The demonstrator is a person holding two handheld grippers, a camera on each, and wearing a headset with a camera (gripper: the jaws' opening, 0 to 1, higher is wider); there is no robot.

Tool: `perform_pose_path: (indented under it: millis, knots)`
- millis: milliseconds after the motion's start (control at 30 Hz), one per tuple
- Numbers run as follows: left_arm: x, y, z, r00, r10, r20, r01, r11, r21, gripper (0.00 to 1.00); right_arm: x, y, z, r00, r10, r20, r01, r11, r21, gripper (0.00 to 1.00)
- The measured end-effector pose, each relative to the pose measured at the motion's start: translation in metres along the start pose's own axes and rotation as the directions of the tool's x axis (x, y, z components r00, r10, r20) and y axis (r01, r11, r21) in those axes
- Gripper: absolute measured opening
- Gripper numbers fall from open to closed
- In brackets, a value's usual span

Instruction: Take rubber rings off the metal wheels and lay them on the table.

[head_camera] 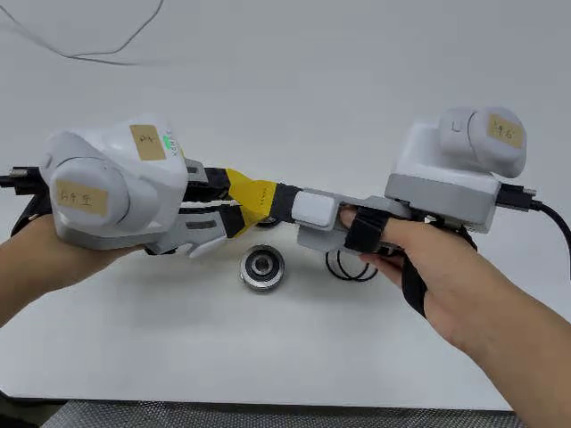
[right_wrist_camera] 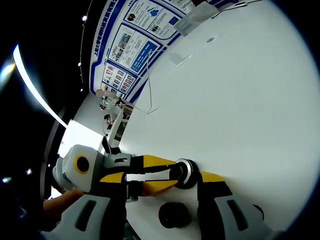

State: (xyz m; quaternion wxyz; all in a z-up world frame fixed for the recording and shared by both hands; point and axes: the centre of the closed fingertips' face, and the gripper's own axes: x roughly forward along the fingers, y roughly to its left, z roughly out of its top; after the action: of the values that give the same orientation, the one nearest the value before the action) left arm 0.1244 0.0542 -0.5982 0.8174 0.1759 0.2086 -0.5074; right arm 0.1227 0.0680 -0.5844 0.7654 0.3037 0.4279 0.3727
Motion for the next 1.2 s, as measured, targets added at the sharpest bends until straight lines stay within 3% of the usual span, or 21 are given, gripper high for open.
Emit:
perform_pose_path:
  millis: [767,833,1200]
  knots:
    - [0.0002,-0.0002,0.0002,1.0000,-0.001,-0.001,0.001,1.000,0.001,0.12,-0.0029,0.0009,-0.0014,1.0000,-0.002,0.005,0.002,1.000,0.018,0.58]
    - [0.0002,-0.0001,0.0001,1.0000,-0.001,-0.001,0.001,1.000,0.001,0.12,-0.0022,0.0002,-0.0065,0.9998,-0.004,-0.017,0.004,1.000,0.021,0.59]
    - [0.0004,0.0001,0.0000,1.0000,-0.001,0.000,0.001,1.000,0.000,0.12,-0.0026,0.0028,-0.0032,1.0000,0.007,0.003,-0.007,1.000,0.014,0.59]
